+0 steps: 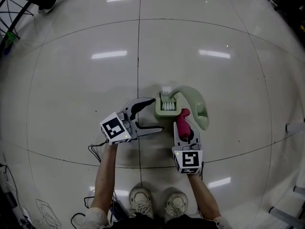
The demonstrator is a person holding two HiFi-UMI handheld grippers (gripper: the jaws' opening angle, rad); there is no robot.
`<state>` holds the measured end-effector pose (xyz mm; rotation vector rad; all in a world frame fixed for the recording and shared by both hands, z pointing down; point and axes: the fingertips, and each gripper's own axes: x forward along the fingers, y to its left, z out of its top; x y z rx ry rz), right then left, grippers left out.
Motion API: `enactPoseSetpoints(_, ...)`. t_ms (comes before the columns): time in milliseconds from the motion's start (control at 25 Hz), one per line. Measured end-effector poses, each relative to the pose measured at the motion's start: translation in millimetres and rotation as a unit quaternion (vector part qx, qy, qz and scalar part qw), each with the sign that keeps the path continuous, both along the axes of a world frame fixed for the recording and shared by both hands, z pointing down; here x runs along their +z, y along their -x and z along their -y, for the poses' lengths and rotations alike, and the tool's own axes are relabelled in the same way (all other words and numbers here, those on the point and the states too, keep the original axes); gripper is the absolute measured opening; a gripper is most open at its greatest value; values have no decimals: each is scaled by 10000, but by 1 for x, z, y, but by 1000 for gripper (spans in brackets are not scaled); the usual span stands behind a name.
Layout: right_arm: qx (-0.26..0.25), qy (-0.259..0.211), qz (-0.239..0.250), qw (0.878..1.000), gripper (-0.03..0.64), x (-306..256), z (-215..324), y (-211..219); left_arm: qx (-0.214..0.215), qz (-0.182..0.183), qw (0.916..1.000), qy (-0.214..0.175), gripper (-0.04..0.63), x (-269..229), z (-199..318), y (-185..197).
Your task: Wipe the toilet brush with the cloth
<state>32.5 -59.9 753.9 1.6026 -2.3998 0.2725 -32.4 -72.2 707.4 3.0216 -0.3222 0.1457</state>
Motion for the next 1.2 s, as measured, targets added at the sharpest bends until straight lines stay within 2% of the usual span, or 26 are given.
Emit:
enactPoseSetpoints(40,-52,-8,14,10000,69,-1,-1,4,56,21,10000,-34,406,-1,3,-3)
enactPoseSetpoints(160,-125,-24,83,9999,69,-4,1,14,189,24,9998,31,407,-2,10,-3)
enactPoseSetpoints(320,-137,16,155,9998,69,-2,1,19,152,24,9999,59,407,-2,8,-2)
enactPoseSetpoints(560,-805,18,43,9967,69,3,-7,62,219,-31,9997,124,407,0,-3,-3)
enactPoseSetpoints(680,-861,30,89,9962,69,4,-3,63,326,94,9994,94,407,2,-3,-1)
enactPoseSetpoints(840,-875,26,88,9961,69,3,-3,62,186,174,9997,64,407,4,18,8)
enactPoseSetpoints(1040,-895,44,91,9959,69,4,-2,61,433,73,9989,157,407,2,38,-6)
enactPoseSetpoints(1200,-905,53,95,9958,69,4,-2,60,687,193,9972,216,407,7,39,-18)
